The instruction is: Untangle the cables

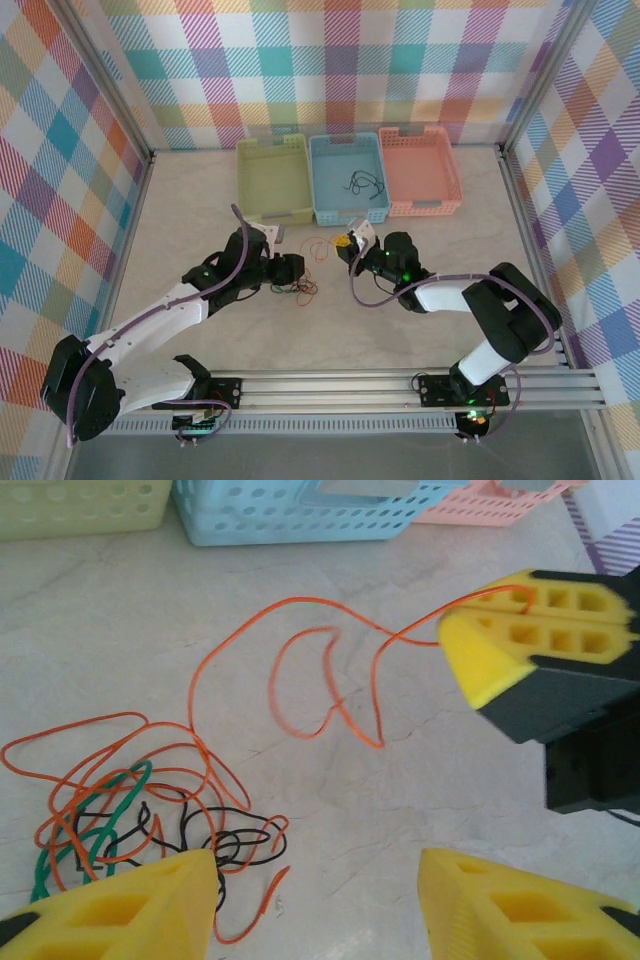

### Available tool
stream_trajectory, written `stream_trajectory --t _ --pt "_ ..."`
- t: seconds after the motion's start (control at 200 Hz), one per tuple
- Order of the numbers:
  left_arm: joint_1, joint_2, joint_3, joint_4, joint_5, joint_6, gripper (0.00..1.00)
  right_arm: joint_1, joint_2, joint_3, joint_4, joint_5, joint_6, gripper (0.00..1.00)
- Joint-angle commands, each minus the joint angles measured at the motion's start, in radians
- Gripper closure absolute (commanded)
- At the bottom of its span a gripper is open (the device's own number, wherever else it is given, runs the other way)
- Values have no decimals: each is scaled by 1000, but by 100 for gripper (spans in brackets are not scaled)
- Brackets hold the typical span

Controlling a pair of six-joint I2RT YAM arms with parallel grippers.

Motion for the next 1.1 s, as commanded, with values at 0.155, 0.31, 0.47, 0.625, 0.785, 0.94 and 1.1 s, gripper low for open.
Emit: stream_trajectory --t 0.155,0.31,0.47,0.625,0.785,0.94,1.1 --pt "-7 78 20 -35 -90 -6 38 -6 -51 -57 176 -75 10 100" --pt "-6 130 52 -58 -132 8 38 -6 -62 -89 222 -19 21 100" --pt "-5 221 127 -61 -107 8 38 -15 -102 -118 222 66 6 100" --pt "-5 372 288 -195 -131 0 41 -39 -118 -134 230 81 30 100" --pt "-5 460 400 -246 -102 17 44 -46 -110 -127 230 72 47 100" --pt "-7 523 513 -337 -121 80 47 -49 -113 -130 231 77 51 100" --pt "-7 525 539 -369 -104 170 48 -59 -119 -130 225 88 56 100"
